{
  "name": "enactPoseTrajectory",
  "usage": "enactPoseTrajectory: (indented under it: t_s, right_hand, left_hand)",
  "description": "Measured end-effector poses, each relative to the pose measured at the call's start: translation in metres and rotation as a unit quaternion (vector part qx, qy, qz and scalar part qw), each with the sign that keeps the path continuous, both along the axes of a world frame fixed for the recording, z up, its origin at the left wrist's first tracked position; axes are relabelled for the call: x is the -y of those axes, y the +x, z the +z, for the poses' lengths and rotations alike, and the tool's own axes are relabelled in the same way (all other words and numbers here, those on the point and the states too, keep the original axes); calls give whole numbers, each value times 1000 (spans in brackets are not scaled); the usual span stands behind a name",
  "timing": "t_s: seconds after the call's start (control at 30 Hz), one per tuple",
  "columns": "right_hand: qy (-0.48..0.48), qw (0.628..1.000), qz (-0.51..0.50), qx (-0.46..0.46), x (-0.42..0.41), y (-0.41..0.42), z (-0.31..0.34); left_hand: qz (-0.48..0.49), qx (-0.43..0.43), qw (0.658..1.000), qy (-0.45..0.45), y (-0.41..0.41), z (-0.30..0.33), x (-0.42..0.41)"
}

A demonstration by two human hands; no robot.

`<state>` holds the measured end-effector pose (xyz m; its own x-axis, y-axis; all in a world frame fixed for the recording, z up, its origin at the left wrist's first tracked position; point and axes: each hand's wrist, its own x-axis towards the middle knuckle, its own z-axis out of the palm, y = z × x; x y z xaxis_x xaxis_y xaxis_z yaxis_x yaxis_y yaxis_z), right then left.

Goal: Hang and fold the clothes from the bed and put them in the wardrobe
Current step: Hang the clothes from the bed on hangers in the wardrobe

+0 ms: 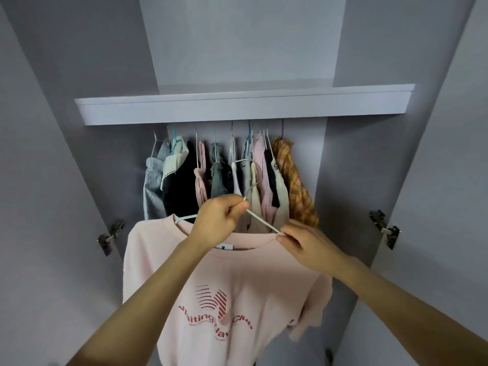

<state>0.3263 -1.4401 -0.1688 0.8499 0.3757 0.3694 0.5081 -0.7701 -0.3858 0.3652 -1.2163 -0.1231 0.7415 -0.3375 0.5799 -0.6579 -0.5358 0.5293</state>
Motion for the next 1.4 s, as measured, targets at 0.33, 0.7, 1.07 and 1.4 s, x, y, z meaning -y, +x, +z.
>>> enactPoseTrajectory:
  t_s: [0.33, 0.7, 1.07, 1.4]
  right_hand:
    - [-31, 972, -160, -167, 74, -47, -13]
    - [-46, 865, -416, -277, 131, -76, 4]
    - [8, 820, -544, -179, 120, -26, 36]
    - [65, 867, -491, -58, 112, 87, 41]
  left_hand:
    - [0, -73, 985, 156, 10, -19, 95]
    - [3, -144, 938, 316, 31, -31, 137]
    - [14, -81, 917, 391, 73, -19, 140]
    - [26, -7, 922, 387, 137, 1, 156]
